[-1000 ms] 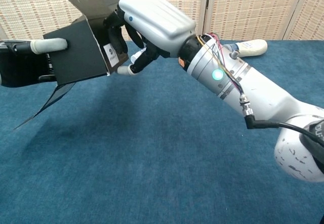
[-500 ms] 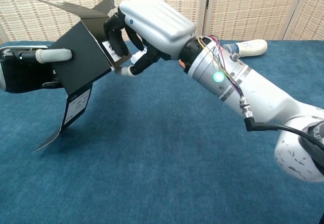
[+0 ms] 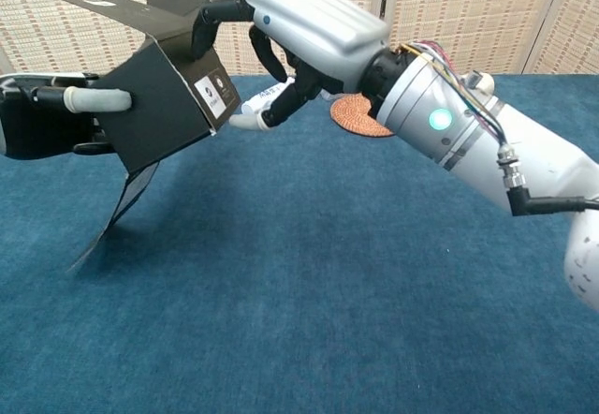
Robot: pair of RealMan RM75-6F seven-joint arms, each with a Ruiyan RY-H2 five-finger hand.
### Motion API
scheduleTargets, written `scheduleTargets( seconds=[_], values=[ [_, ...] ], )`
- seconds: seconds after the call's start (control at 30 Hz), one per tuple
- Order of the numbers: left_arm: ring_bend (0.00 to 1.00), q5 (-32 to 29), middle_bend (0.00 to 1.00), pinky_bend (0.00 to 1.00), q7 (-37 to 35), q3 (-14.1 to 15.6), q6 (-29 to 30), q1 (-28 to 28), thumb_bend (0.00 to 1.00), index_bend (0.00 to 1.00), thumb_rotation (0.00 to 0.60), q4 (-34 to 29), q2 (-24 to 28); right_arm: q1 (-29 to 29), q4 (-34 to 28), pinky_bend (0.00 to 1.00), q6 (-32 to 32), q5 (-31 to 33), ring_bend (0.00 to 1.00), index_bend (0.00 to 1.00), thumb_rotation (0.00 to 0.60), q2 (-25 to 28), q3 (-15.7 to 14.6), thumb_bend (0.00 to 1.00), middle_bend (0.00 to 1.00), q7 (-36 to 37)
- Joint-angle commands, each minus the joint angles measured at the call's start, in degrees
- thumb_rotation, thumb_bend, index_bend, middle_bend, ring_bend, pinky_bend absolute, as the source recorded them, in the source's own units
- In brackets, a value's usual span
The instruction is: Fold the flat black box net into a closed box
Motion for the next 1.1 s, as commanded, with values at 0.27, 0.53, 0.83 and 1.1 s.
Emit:
scheduleTargets(
  seconds=[0.27,0.53,0.83,1.1],
  values=[
    [0.62,-0.24,0.27,0.89,6.55,0.19,-0.79,-0.46,0.09,0.25,0.600,-1.01,0.24,0.57,-2.66,1.00,-1.15,0.41,0.74,0.10,0.600,1.79,0.96,0.16,0.23,-1.26],
    [0.62,-1.08,0.27,0.89,10.21,-0.12,-1.88,-0.89,0.09,0.25,0.600,-1.88,-0.06,2.07,-1.51,1.00,-2.88,0.12,0.74,0.10,0.600,0.55,0.94,0.16,0.23,-2.88],
    [0.62,-1.57,0.26,0.89,12.28,0.05,-2.43,-0.64,0.09,0.25,0.600,-1.40,-1.47,3.25,3.51,1.00,-4.54,-0.80,0.74,0.10,0.600,-2.19,-0.76,0.16,0.23,-3.66],
    [0.62,-1.10,0.26,0.89,17.60,0.71,-1.47,0.31,0.09,0.25,0.600,1.00,-4.43,3.29,7.98,1.00,-4.72,-2.00,0.74,0.10,0.600,-3.85,-2.94,0.16,0.23,-2.72]
  ],
)
